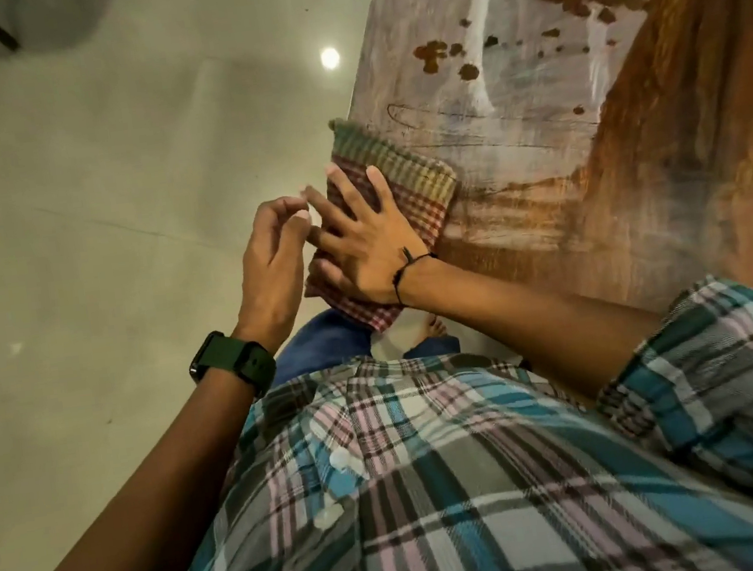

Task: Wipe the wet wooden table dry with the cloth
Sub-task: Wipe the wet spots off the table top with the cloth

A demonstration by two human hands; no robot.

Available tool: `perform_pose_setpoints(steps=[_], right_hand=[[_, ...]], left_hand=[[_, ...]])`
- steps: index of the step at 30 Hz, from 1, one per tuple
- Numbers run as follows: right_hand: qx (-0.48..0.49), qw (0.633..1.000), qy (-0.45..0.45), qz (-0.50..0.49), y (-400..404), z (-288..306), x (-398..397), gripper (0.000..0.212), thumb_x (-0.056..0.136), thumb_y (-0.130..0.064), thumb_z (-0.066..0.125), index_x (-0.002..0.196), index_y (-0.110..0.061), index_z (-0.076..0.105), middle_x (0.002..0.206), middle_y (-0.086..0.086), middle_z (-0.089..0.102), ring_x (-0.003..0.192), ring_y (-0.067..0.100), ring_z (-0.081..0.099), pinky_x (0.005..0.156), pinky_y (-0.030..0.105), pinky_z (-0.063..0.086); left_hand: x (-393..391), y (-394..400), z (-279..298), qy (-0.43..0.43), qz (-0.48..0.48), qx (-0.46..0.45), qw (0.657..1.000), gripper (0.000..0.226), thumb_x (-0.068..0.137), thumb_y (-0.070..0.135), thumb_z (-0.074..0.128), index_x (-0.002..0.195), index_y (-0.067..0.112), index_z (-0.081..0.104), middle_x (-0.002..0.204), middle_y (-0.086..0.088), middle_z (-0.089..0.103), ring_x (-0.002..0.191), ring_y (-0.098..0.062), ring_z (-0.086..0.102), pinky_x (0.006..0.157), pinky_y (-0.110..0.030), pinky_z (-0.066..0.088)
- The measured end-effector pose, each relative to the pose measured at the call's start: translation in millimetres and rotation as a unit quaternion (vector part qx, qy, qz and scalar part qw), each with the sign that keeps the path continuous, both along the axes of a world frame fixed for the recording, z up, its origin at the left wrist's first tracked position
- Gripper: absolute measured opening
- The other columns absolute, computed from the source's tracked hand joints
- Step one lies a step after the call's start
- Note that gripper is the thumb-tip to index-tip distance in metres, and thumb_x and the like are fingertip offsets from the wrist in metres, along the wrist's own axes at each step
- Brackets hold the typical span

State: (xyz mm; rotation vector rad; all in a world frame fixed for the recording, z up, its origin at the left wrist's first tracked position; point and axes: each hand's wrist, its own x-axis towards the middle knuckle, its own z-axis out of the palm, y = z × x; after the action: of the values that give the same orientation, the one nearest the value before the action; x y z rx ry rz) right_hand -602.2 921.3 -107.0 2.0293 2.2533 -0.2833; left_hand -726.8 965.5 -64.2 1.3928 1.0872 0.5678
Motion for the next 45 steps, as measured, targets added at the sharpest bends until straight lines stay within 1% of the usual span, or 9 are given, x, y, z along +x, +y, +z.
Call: perform_pose_setpoints(steps=[5, 11, 13, 16, 21, 29, 33, 38, 45], right_hand=[[0.003, 0.999, 0.013, -0.032, -64.4, -0.8, 43.7, 0.060, 0.094, -0.054, 0.012, 0.149, -0.031, 0.007, 0.158, 0.003, 0.003, 0.144, 0.035, -0.004, 0.110, 0.058, -0.010], [-0.009, 0.997, 0.043, -0.067, -130.2, 16.1, 98.2, 0.059, 0.093, -0.052, 0.020, 0.146, -0.029, 0.029, 0.156, 0.005, 0.019, 0.143, 0.037, 0.010, 0.110, 0.065, 0.010], [-0.028, 0.986, 0.085, -0.142, -116.6, 15.7, 83.5, 0.066, 0.087, -0.059, 0.017, 0.147, -0.031, 0.023, 0.158, 0.004, 0.004, 0.144, 0.035, -0.001, 0.108, 0.069, -0.002], [-0.047, 0.978, 0.033, -0.200, -75.3, 6.5, 37.2, 0.077, 0.081, -0.072, 0.006, 0.146, -0.035, -0.010, 0.149, 0.007, -0.027, 0.139, 0.039, -0.022, 0.096, 0.066, -0.024], [0.002, 0.993, 0.014, -0.119, 5.6, -7.1, 17.6, 0.076, 0.088, -0.066, 0.015, 0.149, -0.027, -0.007, 0.156, 0.015, -0.015, 0.141, 0.040, -0.016, 0.104, 0.067, -0.014], [0.004, 0.978, 0.023, -0.206, 83.6, -6.9, 50.3, 0.080, 0.091, -0.063, 0.019, 0.150, -0.014, -0.004, 0.158, 0.012, -0.009, 0.144, 0.031, -0.011, 0.111, 0.062, -0.006], [0.004, 0.992, -0.002, -0.124, 24.7, -6.3, 5.9, 0.078, 0.086, -0.063, 0.005, 0.149, -0.017, 0.002, 0.158, 0.014, -0.002, 0.144, 0.034, -0.010, 0.109, 0.062, -0.008], [-0.002, 0.998, 0.057, -0.010, 0.9, -2.2, 4.4, 0.071, 0.091, -0.059, 0.024, 0.150, -0.021, 0.014, 0.158, 0.007, 0.011, 0.145, 0.033, -0.001, 0.109, 0.066, 0.002], [-0.001, 0.971, 0.006, -0.238, 93.4, -2.5, 99.7, 0.078, 0.091, -0.060, 0.022, 0.150, -0.017, -0.003, 0.159, 0.004, -0.006, 0.145, 0.024, -0.007, 0.114, 0.056, -0.005]], left_hand=[[18.7, -3.7, 6.1, 0.009, -0.052, -0.009, 0.999, 0.020, 0.085, 0.035, 0.044, 0.100, 0.026, 0.055, 0.095, 0.015, 0.061, 0.084, 0.001, 0.057, 0.074, -0.015, 0.045], [28.8, 18.1, 17.3, 0.026, -0.054, 0.023, 0.998, 0.022, 0.088, 0.032, 0.043, 0.104, 0.022, 0.054, 0.100, 0.017, 0.056, 0.085, 0.019, 0.051, 0.073, 0.001, 0.038], [29.8, 26.1, 18.1, 0.027, -0.042, 0.028, 0.998, 0.020, 0.093, 0.024, 0.044, 0.108, 0.015, 0.053, 0.102, 0.014, 0.056, 0.087, 0.020, 0.051, 0.076, 0.001, 0.038], [29.2, 33.8, 19.4, 0.036, -0.028, 0.039, 0.998, 0.016, 0.096, 0.019, 0.043, 0.108, 0.014, 0.052, 0.102, 0.013, 0.055, 0.088, 0.019, 0.051, 0.077, 0.001, 0.038], [19.7, 33.6, 19.0, 0.056, -0.007, 0.043, 0.997, 0.018, 0.096, 0.018, 0.043, 0.110, 0.011, 0.053, 0.103, 0.011, 0.056, 0.089, 0.019, 0.051, 0.077, 0.000, 0.038], [11.5, 16.6, 17.6, 0.060, -0.015, 0.037, 0.997, 0.025, 0.092, 0.026, 0.042, 0.113, 0.015, 0.052, 0.114, 0.006, 0.055, 0.105, 0.001, 0.050, 0.088, -0.012, 0.039], [13.2, 18.5, 13.6, 0.035, 0.001, 0.034, 0.999, 0.020, 0.094, 0.019, 0.041, 0.111, 0.014, 0.051, 0.107, 0.009, 0.054, 0.095, 0.011, 0.051, 0.079, -0.004, 0.040], [29.3, 32.6, 11.3, 0.024, -0.001, 0.022, 0.999, 0.028, 0.088, 0.029, 0.040, 0.109, 0.013, 0.052, 0.100, 0.015, 0.054, 0.086, 0.018, 0.050, 0.073, -0.001, 0.039], [37.7, 32.4, 2.7, 0.028, -0.023, 0.002, 0.999, 0.033, 0.088, 0.032, 0.039, 0.111, 0.012, 0.052, 0.103, 0.011, 0.054, 0.088, 0.018, 0.049, 0.075, 0.001, 0.037]])
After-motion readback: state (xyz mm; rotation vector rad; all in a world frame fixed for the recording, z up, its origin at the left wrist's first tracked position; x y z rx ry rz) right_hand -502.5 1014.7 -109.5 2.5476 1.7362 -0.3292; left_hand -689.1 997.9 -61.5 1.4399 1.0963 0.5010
